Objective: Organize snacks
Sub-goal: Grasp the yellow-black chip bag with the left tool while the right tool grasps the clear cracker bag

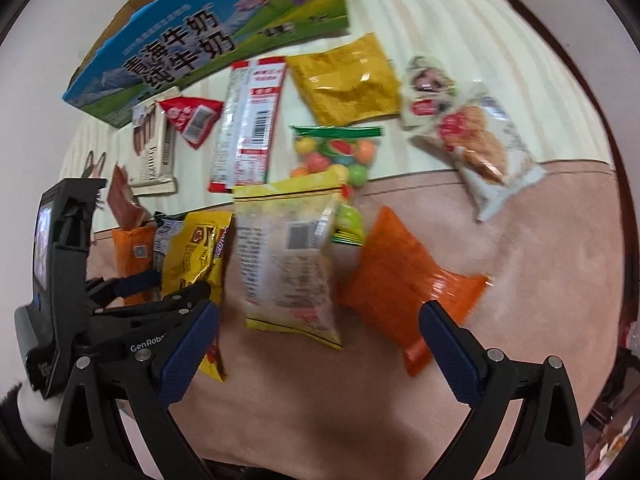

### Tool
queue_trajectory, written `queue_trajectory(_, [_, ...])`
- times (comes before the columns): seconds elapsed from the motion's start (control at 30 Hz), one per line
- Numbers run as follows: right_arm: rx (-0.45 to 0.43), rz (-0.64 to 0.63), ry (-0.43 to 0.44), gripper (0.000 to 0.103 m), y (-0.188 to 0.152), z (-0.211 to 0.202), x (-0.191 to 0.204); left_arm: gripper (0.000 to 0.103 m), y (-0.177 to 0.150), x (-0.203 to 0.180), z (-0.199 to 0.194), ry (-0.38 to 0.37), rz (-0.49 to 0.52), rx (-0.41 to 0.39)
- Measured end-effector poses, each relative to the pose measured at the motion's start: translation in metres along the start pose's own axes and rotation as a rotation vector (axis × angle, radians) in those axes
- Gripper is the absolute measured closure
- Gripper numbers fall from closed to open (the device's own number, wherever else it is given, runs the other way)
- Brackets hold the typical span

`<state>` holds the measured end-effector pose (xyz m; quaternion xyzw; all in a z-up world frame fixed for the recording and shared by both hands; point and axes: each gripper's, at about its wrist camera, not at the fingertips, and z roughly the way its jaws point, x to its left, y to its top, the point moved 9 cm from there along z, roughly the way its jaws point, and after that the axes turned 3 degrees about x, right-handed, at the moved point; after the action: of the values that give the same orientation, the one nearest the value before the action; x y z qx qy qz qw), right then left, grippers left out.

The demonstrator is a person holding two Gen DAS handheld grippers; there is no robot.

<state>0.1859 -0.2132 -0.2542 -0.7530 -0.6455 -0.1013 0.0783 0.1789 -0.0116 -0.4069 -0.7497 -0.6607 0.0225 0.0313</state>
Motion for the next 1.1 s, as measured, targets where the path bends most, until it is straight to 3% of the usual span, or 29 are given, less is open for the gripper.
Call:
queue_trajectory(0.17, [0.046, -0.005, 0.016, 0.008, 0.012, 0.024, 0.016, 0.036, -0.006, 0.045, -0.003, -0.024, -0.227, 0.006])
queue_trajectory(0.23, [0.067, -0.009, 0.003, 0.008, 0.016, 0.036, 0.021, 0.032, 0.0, 0.053, 0.0, -0.06, -0.26, 0.02])
queue_trajectory(0.33, [0.103, 0.004, -0.009, 0.009, 0.02, 0.057, 0.029, 0.024, 0.004, 0.053, -0.002, -0.087, -0.166, 0.042])
queue_trajectory(0.4, [0.132, 0.044, -0.024, 0.019, 0.022, 0.073, 0.03, 0.014, 0.011, 0.051, 0.003, -0.087, -0.078, 0.055])
queue_trajectory(0.47, [0.154, 0.088, -0.02, 0.032, 0.02, 0.084, 0.029, 0.008, 0.01, 0.059, 0.015, -0.119, -0.082, 0.092])
queue_trajectory(0.63, [0.181, 0.111, -0.048, 0.04, 0.016, 0.089, 0.034, 0.01, 0.016, 0.066, 0.013, -0.181, -0.114, 0.069])
queue_trajectory(0.67, [0.187, 0.104, -0.053, 0.041, 0.013, 0.088, 0.036, 0.017, 0.016, 0.065, 0.009, -0.185, -0.113, 0.051])
queue_trajectory(0.7, [0.195, 0.096, -0.06, 0.042, 0.009, 0.087, 0.04, 0.018, 0.013, 0.064, 0.006, -0.192, -0.106, 0.041])
queue_trajectory(0.83, [0.22, 0.097, -0.057, 0.043, -0.013, 0.087, 0.051, 0.017, 0.002, 0.057, -0.011, -0.19, -0.092, 0.031])
queue_trajectory(0.93, [0.227, 0.098, -0.063, 0.038, -0.024, 0.091, 0.052, 0.013, -0.005, 0.063, -0.006, -0.202, -0.061, 0.057])
queue_trajectory(0.97, [0.235, 0.099, -0.06, 0.033, -0.028, 0.093, 0.053, 0.013, -0.003, 0.066, -0.002, -0.193, -0.049, 0.061])
queue_trajectory(1.1, [0.231, 0.098, -0.047, 0.032, -0.037, 0.094, 0.054, 0.013, -0.004, 0.064, -0.01, -0.149, -0.016, 0.061])
